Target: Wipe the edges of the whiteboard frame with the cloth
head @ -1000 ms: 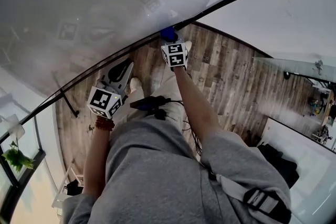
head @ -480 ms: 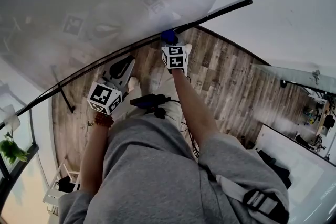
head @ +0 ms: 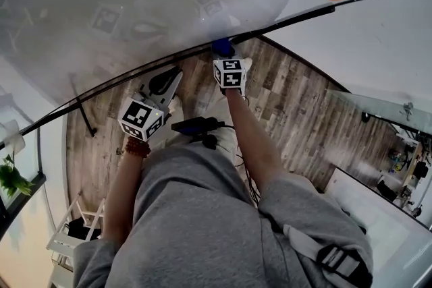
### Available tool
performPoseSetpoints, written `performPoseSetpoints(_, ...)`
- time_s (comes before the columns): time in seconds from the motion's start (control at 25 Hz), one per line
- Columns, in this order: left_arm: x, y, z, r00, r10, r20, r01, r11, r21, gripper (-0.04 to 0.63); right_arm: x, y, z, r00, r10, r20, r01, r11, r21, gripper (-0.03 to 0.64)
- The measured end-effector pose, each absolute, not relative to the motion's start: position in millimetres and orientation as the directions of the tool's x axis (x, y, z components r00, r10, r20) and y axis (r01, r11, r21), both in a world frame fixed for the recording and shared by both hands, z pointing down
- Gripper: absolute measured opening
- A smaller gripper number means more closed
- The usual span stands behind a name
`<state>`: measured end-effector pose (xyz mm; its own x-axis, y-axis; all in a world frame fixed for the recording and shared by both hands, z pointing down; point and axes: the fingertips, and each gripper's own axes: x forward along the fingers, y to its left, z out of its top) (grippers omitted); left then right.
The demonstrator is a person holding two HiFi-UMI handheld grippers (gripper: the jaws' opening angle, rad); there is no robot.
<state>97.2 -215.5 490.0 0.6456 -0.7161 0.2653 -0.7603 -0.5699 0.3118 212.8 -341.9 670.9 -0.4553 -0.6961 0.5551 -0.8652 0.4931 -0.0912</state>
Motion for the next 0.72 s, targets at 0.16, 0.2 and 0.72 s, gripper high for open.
performPoseSetpoints(0.16,94,-213,491,0.64,-0.72,0.27,-0.765,-0.563,0.311,0.041,206,-339,671,-0.469,-0.689,0.552,-0.857,0.506,-0.098,0.12)
performPoseSetpoints(0.2,92,-213,491,0.639,-0.721,0.269,-0.766,-0.563,0.31,0.041,203,-339,670,-0.472,-0.689,0.551,-0.856,0.509,-0.097,0.121)
performPoseSetpoints(0.72,95,-201,491,0.644,-0.717,0.266,-0.761,-0.566,0.317,0.041,189,-325,668,-0.491,-0.67,0.556,-0.848,0.514,-0.129,0.121)
